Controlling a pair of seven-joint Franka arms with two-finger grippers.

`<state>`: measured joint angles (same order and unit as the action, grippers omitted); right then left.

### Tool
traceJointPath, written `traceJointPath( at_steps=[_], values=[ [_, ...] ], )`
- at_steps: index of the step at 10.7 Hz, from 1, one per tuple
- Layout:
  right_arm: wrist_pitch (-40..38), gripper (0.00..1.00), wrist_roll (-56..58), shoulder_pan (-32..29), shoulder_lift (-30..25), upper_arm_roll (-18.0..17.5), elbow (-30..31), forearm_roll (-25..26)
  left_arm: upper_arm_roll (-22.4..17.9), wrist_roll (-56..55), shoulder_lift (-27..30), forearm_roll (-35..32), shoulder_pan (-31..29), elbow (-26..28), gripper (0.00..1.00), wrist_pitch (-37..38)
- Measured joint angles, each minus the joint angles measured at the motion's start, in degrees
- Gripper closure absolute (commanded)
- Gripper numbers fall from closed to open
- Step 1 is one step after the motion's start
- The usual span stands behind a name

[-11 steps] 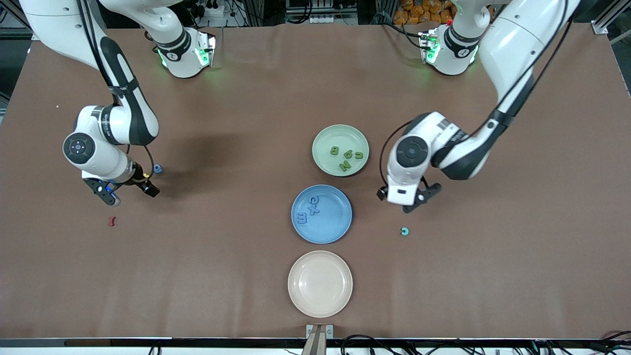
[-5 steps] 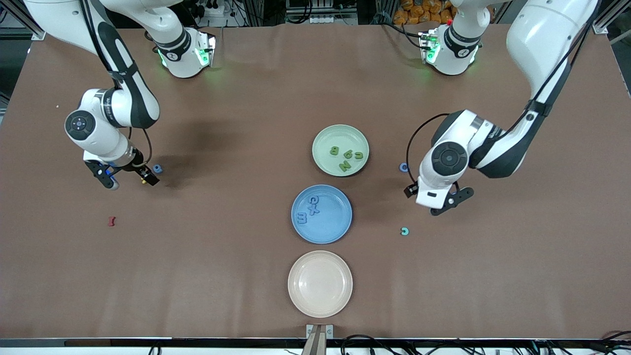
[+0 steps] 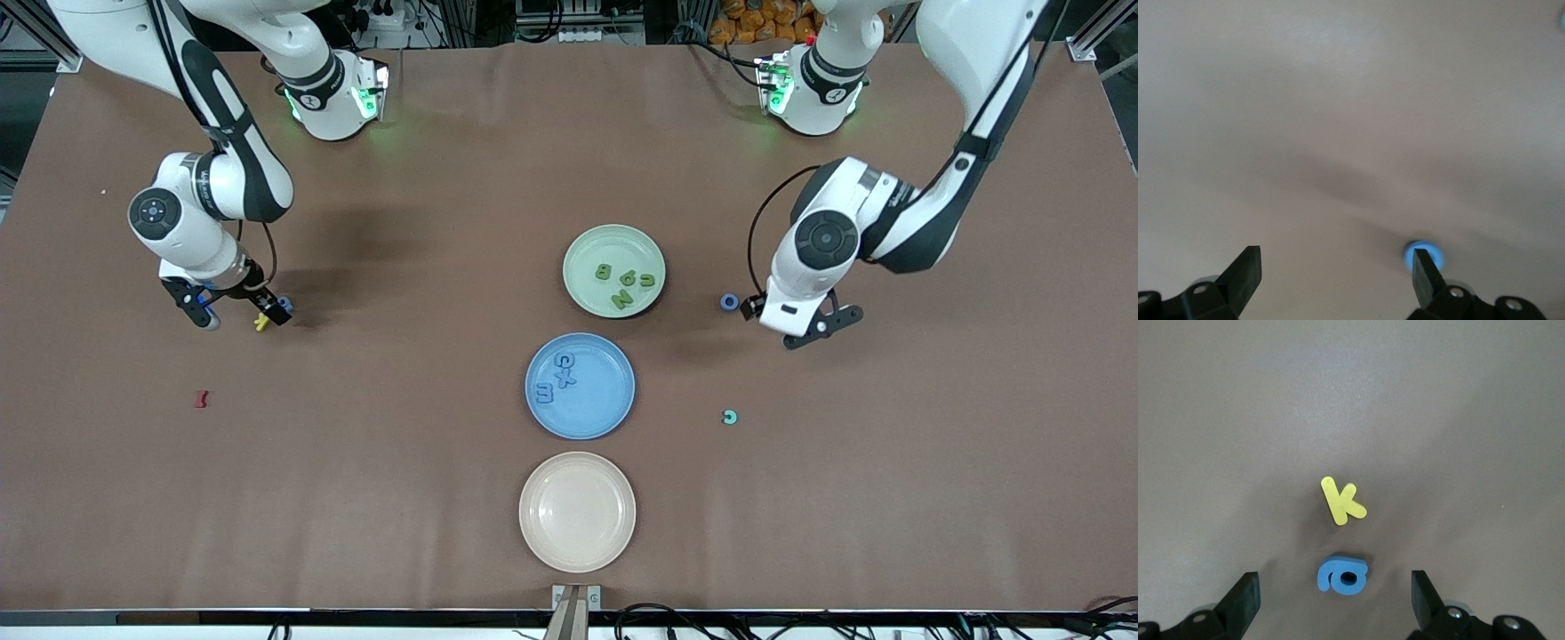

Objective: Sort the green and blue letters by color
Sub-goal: 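Grasp blue a with the right gripper while the left gripper withdraws, then carry blue a with the right gripper over the blue plate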

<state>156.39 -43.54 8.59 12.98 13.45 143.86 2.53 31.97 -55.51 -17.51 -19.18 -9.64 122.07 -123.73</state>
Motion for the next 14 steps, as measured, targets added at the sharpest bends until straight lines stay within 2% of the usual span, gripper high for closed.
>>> traceJointPath(
  at_steps=[2, 5, 7, 9, 12, 14],
  values=[
    [0.9, 0.0, -0.03, -0.01, 0.19, -0.04, 0.73, 0.0, -11.06, 8.6, 6.56, 5.15, 8.38, 4.69, 0.0, -1.3],
    [1.63, 0.02, -0.07, -0.03, 0.73, -0.04, 0.93, 0.0, -17.15, 21.73, 11.21, 12.06, 10.26, 5.79, 0.0, -1.41],
    [2.54, 0.07, -0.09, -0.05, 1.71, -0.05, 1.02, 0.0, -20.87, 31.11, 13.96, 16.1, 10.42, 5.19, 0.0, -2.0],
    [2.97, 0.26, -0.11, -0.05, 2.48, -0.11, 1.01, 0.0, -22.15, 32.85, 16.61, 16.69, 10.43, 0.95, 0.0, -0.77],
    [3.3, 0.59, -0.12, -0.05, 2.74, -0.25, 1.03, 0.0, -22.24, 33.07, 17.94, 16.7, 10.43, -11.57, 0.0, 9.63],
    [3.31, 0.72, -0.14, -0.05, 2.99, -0.52, 1.04, 0.0, -22.45, 36.33, 17.89, 16.7, 10.34, -17.11, 0.0, 14.29]
  ],
)
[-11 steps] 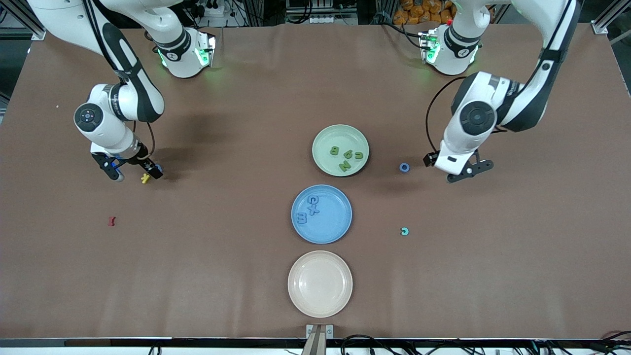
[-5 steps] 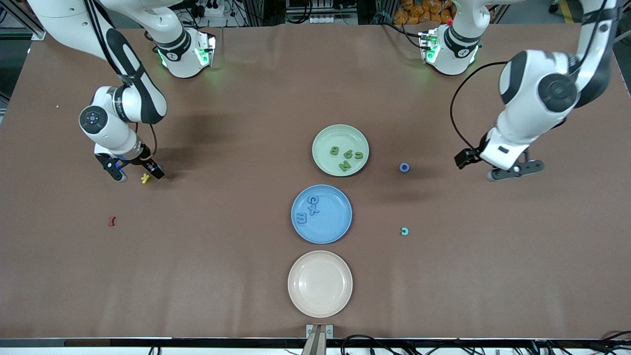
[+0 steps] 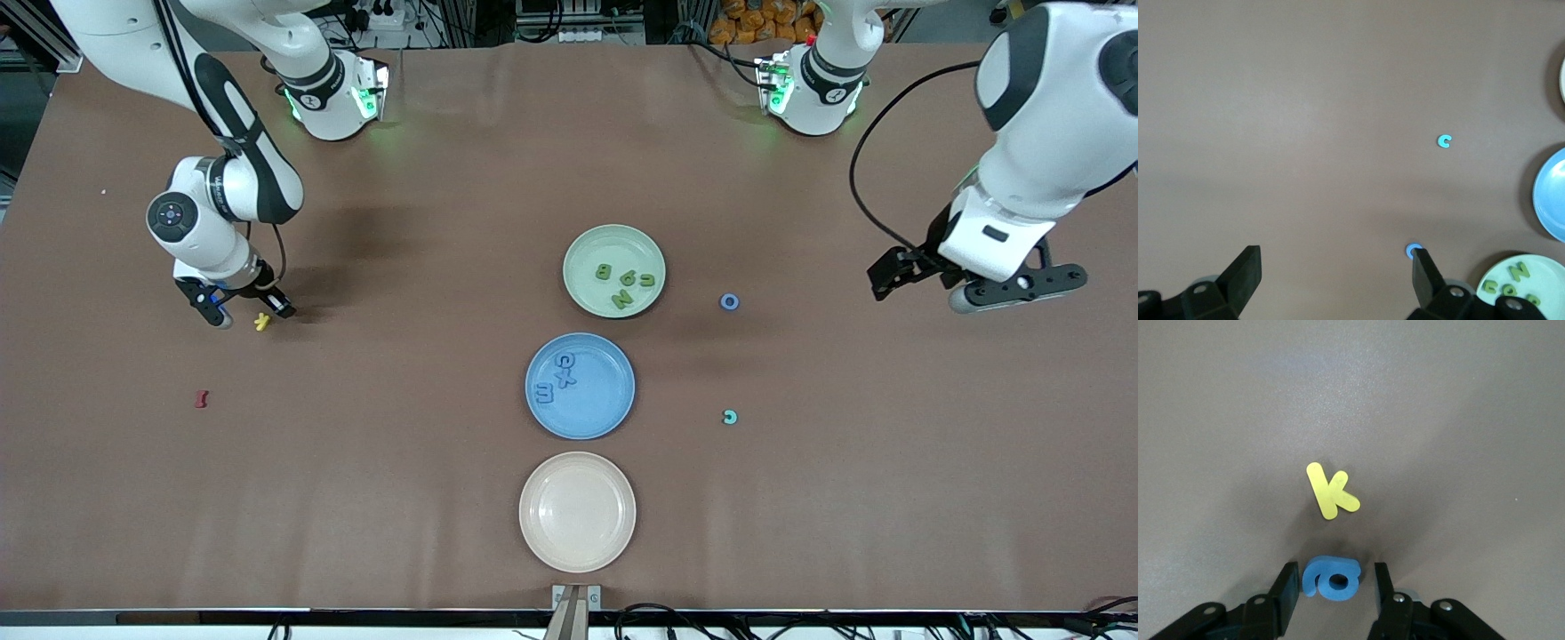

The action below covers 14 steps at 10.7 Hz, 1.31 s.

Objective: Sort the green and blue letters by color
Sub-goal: 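Carry blue a with the right gripper over the blue plate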

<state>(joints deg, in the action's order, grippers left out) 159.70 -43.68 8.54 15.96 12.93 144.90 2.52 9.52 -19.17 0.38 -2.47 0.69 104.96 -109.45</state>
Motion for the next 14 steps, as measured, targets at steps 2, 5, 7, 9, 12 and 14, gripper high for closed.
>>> traceJointPath(
  at_steps=[2, 5, 7, 9, 12, 14],
  values=[
    [0.51, 0.81, -0.01, 0.0, 0.06, -0.64, -0.16, 0.0, -0.12, 5.8, -0.22, 0.0, -0.62, -4.56, 0.0, 4.96],
    [0.5, 0.94, 0.01, -0.01, 0.09, -2.67, -0.53, 0.0, -0.12, 7.95, -0.24, 0.01, -0.75, -9.06, 0.0, 10.04],
    [0.12, 0.97, 0.08, -0.01, 0.11, -4.99, -1.97, 0.0, 0.11, 7.98, -0.24, 0.4, -0.7, -10.48, 0.0, 10.28],
    [-4.16, 0.97, 0.08, 0.08, 0.11, -8.34, -5.99, 0.0, 0.2, 8.42, -0.24, 1.67, -0.66, -11.87, 0.0, 11.22],
    [-8.23, 0.96, 0.1, 3.48, 0.11, -11.28, -11.76, 0.0, 0.02, 15.02, -0.2, 2.89, -0.75, -12.96, 0.0, 11.59],
    [-10.01, 0.96, -0.05, 8.34, 0.29, -11.6, -15.11, -0.35, -0.01, 16.02, -0.11, 2.89, -0.75, -13.14, 0.0, 11.79]
  ],
)
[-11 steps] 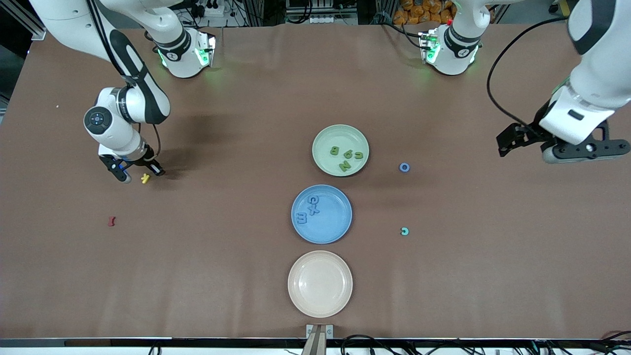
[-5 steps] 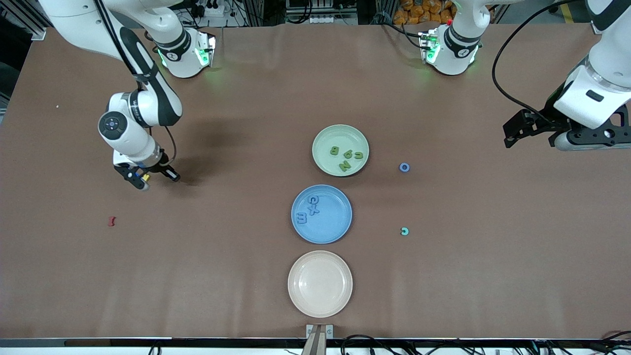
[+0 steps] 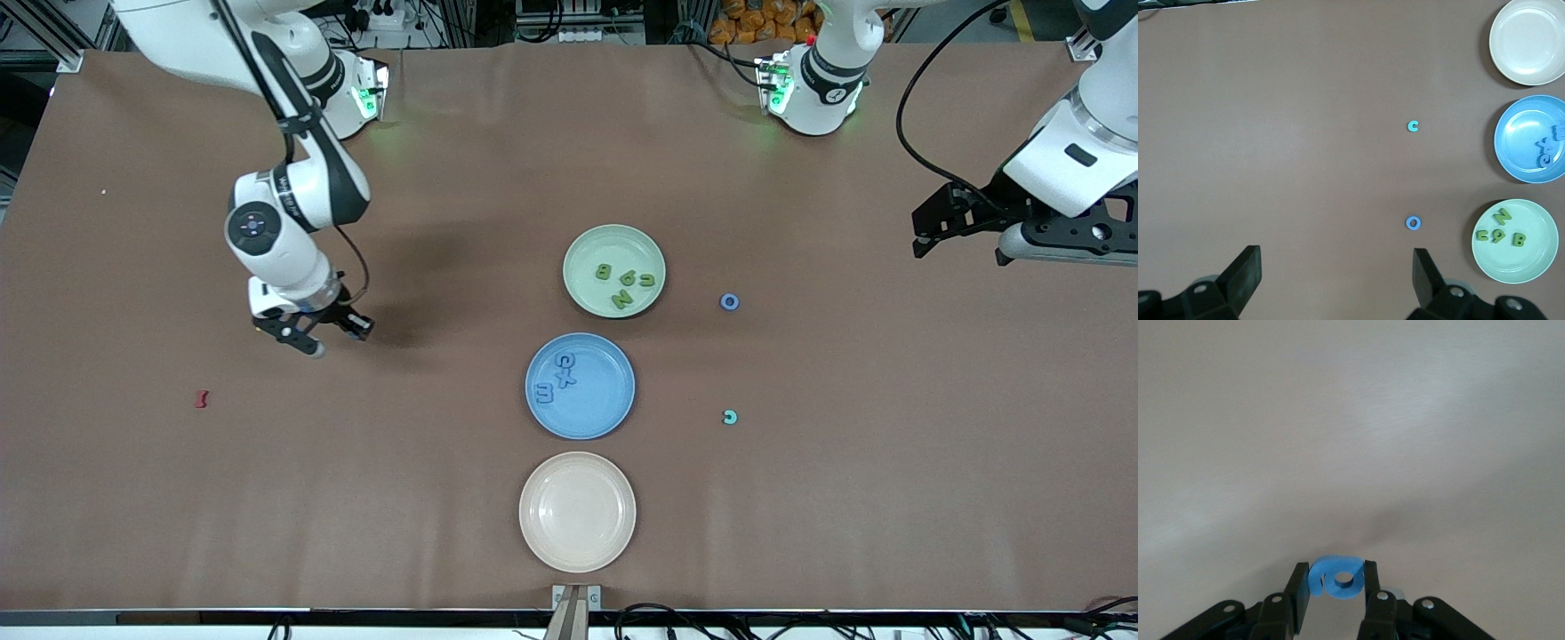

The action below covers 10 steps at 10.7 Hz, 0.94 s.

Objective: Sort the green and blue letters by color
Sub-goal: 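Carry blue a with the right gripper over the blue plate, then open the right gripper to drop blue a onto the blue plate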

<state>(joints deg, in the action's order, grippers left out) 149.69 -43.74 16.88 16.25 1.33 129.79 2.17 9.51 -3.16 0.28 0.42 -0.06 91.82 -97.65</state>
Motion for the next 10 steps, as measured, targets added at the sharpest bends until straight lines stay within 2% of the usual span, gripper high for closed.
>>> traceJointPath(
  at_steps=[3, 4, 10],
  values=[
    [-1.75, 0.96, -0.21, 7.46, 3.37, -0.23, -8.26, -7.04, 0.02, 0.05, -0.01, 0.0, 0.02, 0.02, 0.0, 0.57],
    [-1.8, 0.96, -0.23, 9.81, 5.43, -0.25, -11.58, -7.87, 0.02, 0.06, -0.01, 0.0, 0.02, 0.02, 0.0, 0.79],
    [-1.27, 0.95, -0.3, 18.68, 18.28, -0.34, -30.22, -8.04, 0.04, 0.17, -0.08, 0.0, 0.04, 0.04, 0.0, 0.95]
  ],
)
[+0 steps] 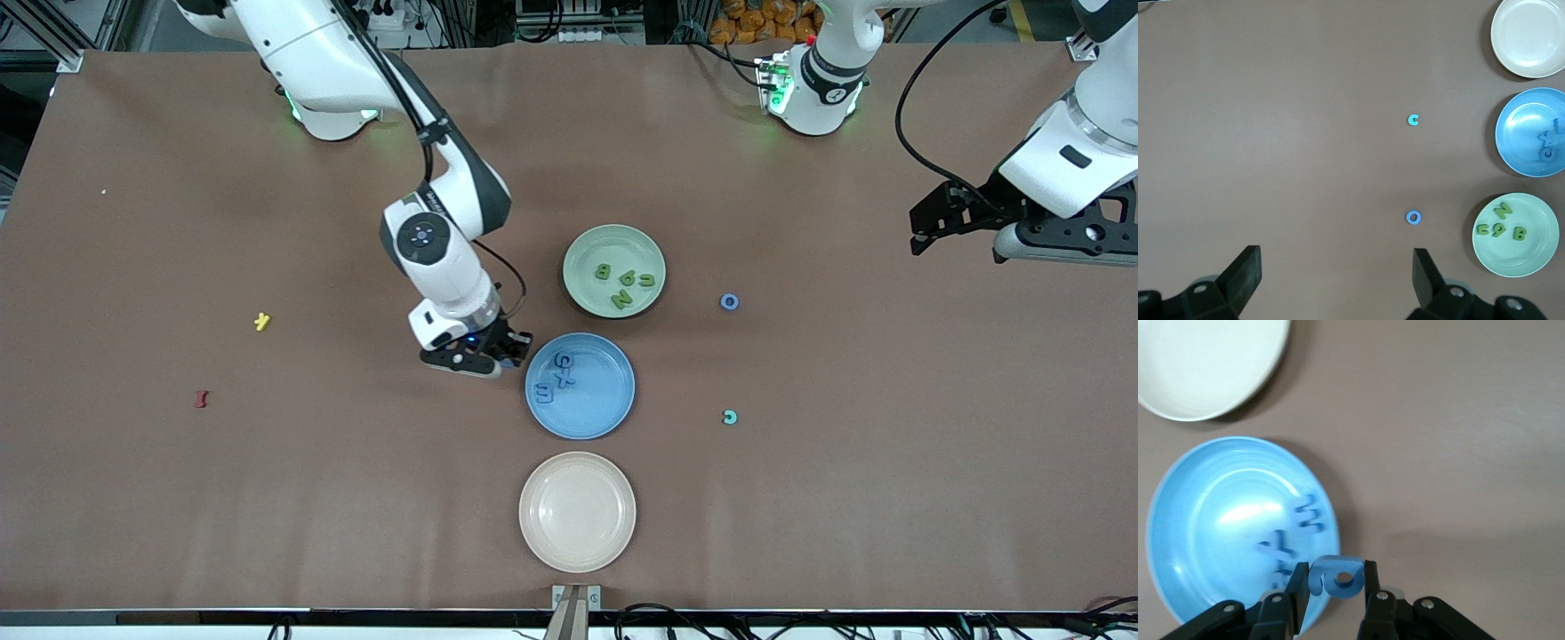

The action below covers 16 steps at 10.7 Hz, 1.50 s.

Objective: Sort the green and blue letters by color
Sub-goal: 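Open the right gripper to drop blue a onto the blue plate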

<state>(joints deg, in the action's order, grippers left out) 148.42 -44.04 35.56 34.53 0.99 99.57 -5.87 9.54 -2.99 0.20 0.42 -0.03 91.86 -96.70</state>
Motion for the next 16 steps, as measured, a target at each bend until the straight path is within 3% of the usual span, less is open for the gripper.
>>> traceJointPath(
  at_steps=[1, 2, 3, 9, 12, 16],
  values=[
    [0.52, 0.9, 0.02, 0.91, 1.48, -0.01, -2.75, 0.0, 0.0, 0.01, -0.03, 0.0, -0.01, 0.01, 0.0, 0.0],
    [2.09, 0.58, 0.03, 1.8, 2.85, 0.0, -4.86, 0.0, 0.0, 0.01, -0.04, 0.0, -0.01, 0.01, 0.0, 0.0],
    [4.34, 0.01, 0.03, 2.61, 4.09, -0.01, -5.96, 0.0, 0.01, 0.02, -0.05, 0.0, 0.0, 0.01, 0.0, 0.0],
    [6.85, 0.0, 0.08, 3.83, 6.58, 0.31, -7.03, 0.0, 0.06, 0.02, -0.13, 0.0, 0.03, 0.01, 0.0, 0.0],
    [0.64, 0.0, 5.41, 1.71, 6.13, 0.91, -7.77, 0.06, 0.06, 0.02, -0.15, 0.0, 0.03, 0.01, 0.0, 0.0],
    [-9.09, 0.0, 20.0, -5.83, 2.16, 1.66, -7.99, 0.08, 0.1, 0.03, -0.16, 0.0, 0.06, 0.01, 0.0, 0.0]
  ],
)
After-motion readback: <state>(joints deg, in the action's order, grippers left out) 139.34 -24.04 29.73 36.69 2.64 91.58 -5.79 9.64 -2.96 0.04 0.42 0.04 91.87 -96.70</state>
